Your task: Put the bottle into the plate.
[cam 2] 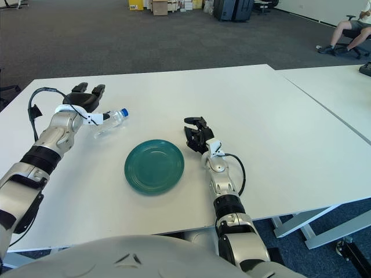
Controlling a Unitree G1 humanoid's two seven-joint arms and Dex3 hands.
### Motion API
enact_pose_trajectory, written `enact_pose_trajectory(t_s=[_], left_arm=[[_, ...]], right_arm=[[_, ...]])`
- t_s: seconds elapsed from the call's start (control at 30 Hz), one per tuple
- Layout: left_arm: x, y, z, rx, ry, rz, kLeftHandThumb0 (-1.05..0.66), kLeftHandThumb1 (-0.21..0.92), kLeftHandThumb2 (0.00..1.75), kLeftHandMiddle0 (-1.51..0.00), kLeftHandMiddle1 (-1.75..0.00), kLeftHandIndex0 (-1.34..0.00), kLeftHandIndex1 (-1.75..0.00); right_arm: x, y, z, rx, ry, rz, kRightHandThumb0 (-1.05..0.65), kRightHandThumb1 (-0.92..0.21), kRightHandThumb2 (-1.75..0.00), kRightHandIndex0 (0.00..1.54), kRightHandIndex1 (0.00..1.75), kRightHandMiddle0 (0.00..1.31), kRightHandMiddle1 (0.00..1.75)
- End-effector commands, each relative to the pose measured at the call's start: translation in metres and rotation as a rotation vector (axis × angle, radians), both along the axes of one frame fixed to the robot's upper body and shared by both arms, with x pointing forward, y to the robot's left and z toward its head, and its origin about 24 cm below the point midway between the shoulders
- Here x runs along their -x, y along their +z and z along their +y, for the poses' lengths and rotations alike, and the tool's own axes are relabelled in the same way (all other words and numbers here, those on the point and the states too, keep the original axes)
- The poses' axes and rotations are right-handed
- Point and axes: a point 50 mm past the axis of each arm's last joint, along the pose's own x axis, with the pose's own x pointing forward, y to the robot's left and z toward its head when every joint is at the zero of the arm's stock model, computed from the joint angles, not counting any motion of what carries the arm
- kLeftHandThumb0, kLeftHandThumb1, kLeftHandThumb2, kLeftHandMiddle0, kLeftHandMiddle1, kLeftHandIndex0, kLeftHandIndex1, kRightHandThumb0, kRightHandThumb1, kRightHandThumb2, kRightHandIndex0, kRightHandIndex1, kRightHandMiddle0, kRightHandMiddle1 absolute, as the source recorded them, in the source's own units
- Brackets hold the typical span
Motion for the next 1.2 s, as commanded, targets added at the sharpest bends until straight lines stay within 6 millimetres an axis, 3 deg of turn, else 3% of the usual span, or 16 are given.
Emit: enact_pose_trajectory(t_s=[0.0,0.5,0.8,1.17], left_arm=[[-0.005,0.011,-0.003,0.015,-0.033,0.107,-1.05,0.92,0.69,-0.07,-0.03,-0.01,-0.01],[0.009,0.029,-0.008,0.019,-0.107,0.379,-1.05,0.92,0.65,-0.25,-0.09,0.0,0.0],[0.012,0.036,-0.009,-0.06,-0.145,0.373,-1.05,0.92,0.64,-0.27,-0.09,0.0,0.0],[0.007,0.032,-0.007,-0.161,-0.082,0.253,-1.05,0.92,0.46,-0.27,-0.07,0.0,0.0]], right_arm=[[-0.001,-0.001,0.0,0.02,-0.001,0.017,-0.56,-0.8,-0.68,0.36,0.54,0.14,1.15],[-0.002,0.0,0.001,0.03,-0.001,0.014,-0.54,-0.81,-0.65,0.39,0.51,0.16,1.14],[-0.004,-0.001,0.001,0.039,0.002,0.013,-0.54,-0.82,-0.65,0.39,0.5,0.16,1.14],[-0.005,-0.001,0.0,0.042,0.019,0.021,-0.53,-0.81,-0.65,0.41,0.49,0.15,1.14]])
